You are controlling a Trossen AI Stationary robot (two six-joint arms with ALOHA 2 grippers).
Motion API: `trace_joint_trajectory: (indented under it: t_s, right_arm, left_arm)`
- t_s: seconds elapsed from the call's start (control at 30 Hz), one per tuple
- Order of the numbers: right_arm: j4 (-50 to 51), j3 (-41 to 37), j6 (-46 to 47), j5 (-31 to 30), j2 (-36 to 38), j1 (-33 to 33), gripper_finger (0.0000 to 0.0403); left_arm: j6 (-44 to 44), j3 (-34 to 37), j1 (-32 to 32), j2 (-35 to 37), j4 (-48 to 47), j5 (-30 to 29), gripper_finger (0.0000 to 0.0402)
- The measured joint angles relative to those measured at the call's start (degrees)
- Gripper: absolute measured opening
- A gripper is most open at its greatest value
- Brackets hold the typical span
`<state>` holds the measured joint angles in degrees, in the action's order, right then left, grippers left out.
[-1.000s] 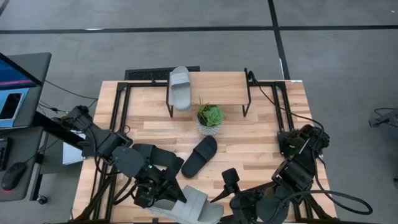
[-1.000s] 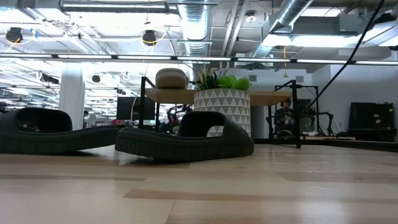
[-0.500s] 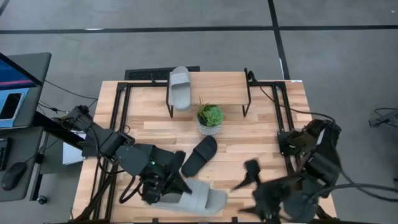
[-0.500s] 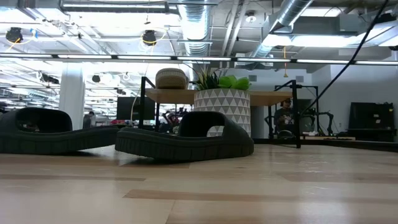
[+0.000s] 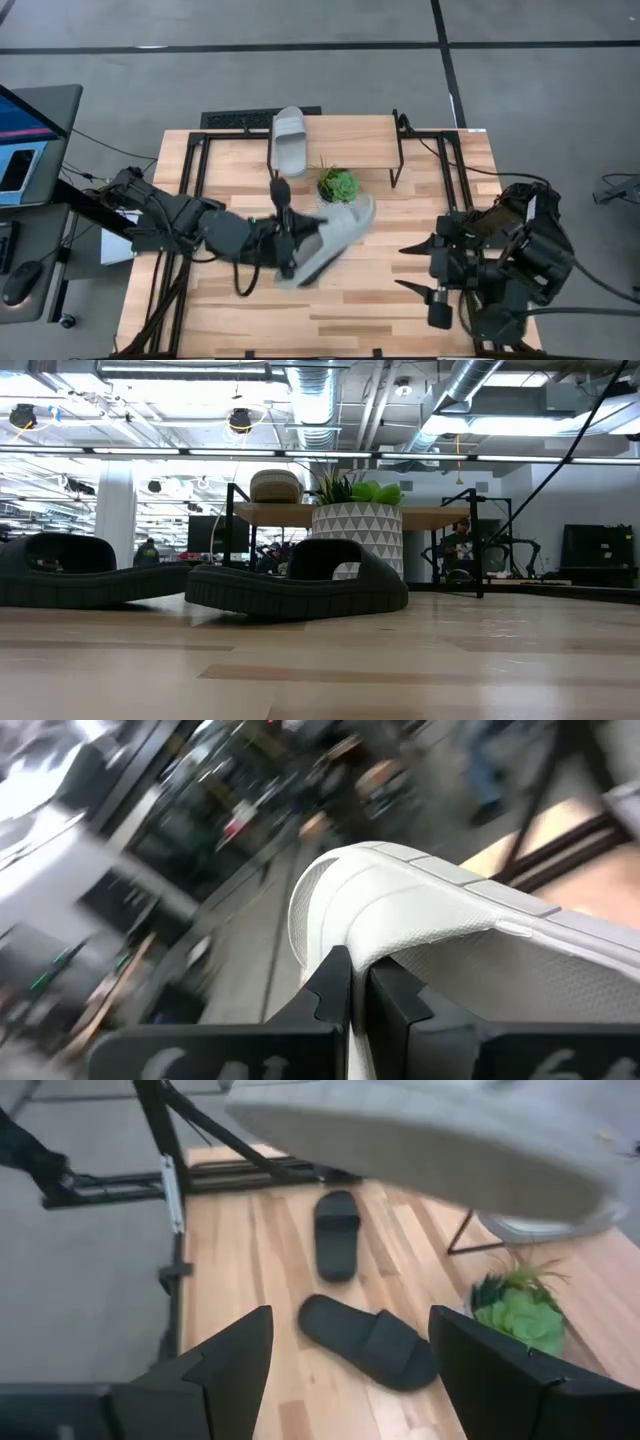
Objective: Pick and place slides into the shelf
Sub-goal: Put the gray slide on the shelf
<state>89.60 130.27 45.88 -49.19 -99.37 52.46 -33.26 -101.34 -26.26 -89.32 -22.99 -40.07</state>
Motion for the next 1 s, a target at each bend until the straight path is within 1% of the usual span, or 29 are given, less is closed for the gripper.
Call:
trace_joint_trajectory:
  t_s: [0.17, 0.27, 0.4, 0.67, 0.77, 0.83, 0.9, 0.93, 1.0]
  right_arm:
    - [0.5, -3.8, 1.1, 2.0, 0.0, -1.8, 0.026]
    - [0.4, -7.2, 2.5, 4.5, -0.3, -2.6, 0.026]
    - [0.4, -12.5, 5.3, 6.3, -0.3, -4.1, 0.026]
    - [0.4, -22.4, 14.6, 8.9, -0.3, -6.8, 0.026]
    - [0.4, -25.5, 18.8, 8.9, -0.3, -7.3, 0.026]
    - [0.4, -27.5, 22.0, 8.9, -0.3, -7.4, 0.026]
    - [0.4, -29.0, 24.4, 8.9, -0.3, -7.5, 0.026]
    - [0.3, -29.9, 25.7, 9.1, -0.2, -7.6, 0.026]
    - [0.5, -31.4, 27.9, 10.6, -0.3, -7.6, 0.026]
  left_arm:
    - [0.0, 0.0, 4.2, 0.0, -1.1, -4.8, 0.0]
    - [-0.1, 0.0, 6.8, 0.0, -3.0, -7.1, 0.0]
    - [-0.1, 0.0, 10.6, -0.2, -6.0, -8.0, 0.0]
    - [-4.3, 0.0, 16.9, -3.9, -6.1, -12.0, 0.0]
    - [-4.4, 0.1, 18.9, -5.1, -6.1, -11.5, 0.0]
    - [-5.0, -0.1, 20.4, -6.7, -2.3, -12.3, 0.0]
    - [-6.6, 0.0, 21.4, -7.5, -1.3, -12.8, 0.0]
    - [-8.1, 0.0, 21.9, -8.3, 1.0, -13.2, 0.0]
    - [-10.2, -0.1, 22.8, -9.6, 4.2, -13.5, 0.0]
